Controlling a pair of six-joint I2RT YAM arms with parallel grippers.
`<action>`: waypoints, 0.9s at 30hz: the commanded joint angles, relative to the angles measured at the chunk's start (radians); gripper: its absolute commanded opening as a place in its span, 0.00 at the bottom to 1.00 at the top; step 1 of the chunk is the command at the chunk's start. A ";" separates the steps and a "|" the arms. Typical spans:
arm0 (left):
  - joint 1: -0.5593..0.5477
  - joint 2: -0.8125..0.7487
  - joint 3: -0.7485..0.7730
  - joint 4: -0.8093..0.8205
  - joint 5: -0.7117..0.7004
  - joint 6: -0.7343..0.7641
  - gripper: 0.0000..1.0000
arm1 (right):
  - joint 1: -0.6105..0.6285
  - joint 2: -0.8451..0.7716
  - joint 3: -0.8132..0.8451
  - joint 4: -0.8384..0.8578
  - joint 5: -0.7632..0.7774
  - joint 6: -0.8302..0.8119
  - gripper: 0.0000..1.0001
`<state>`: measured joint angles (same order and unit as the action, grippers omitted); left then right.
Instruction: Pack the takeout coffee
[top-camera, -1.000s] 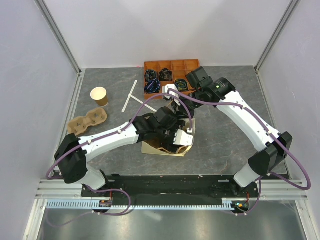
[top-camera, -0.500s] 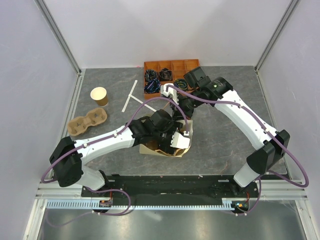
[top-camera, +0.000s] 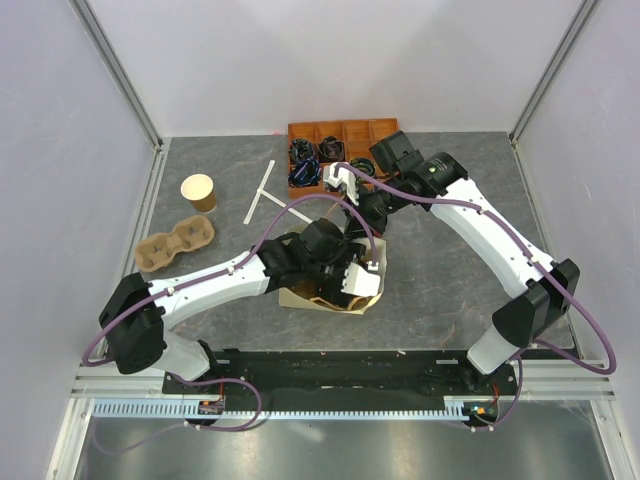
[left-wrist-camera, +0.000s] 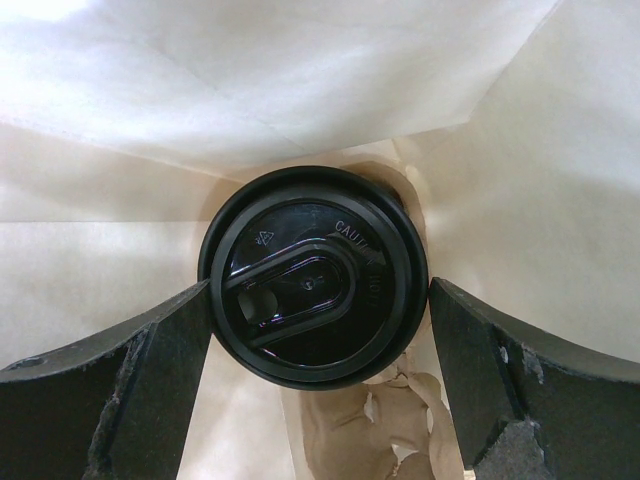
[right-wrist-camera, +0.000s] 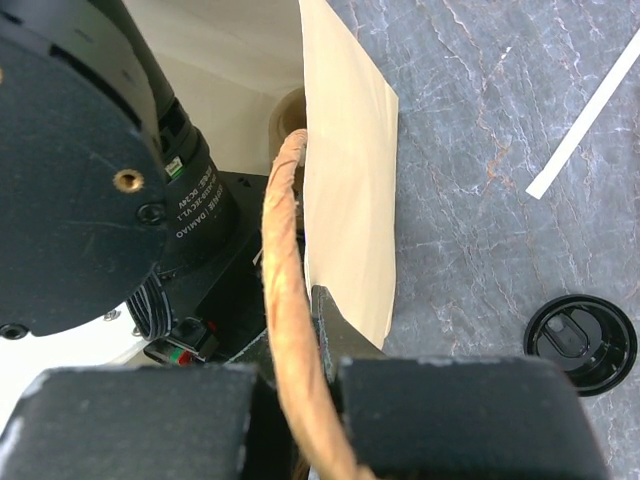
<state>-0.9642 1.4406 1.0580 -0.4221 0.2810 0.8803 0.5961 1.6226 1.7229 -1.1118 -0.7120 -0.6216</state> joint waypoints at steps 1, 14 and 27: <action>0.022 -0.069 0.026 0.094 -0.065 0.019 0.93 | -0.033 -0.009 -0.037 -0.092 0.170 0.019 0.00; 0.025 -0.031 0.065 0.049 -0.066 -0.027 0.91 | -0.033 -0.079 -0.100 0.009 0.210 0.045 0.00; 0.025 -0.075 0.056 0.111 -0.062 -0.034 0.93 | -0.033 -0.084 -0.117 -0.003 0.181 0.017 0.00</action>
<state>-0.9375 1.4303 1.0870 -0.3843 0.2115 0.8707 0.5667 1.5520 1.6341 -1.0588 -0.5671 -0.5797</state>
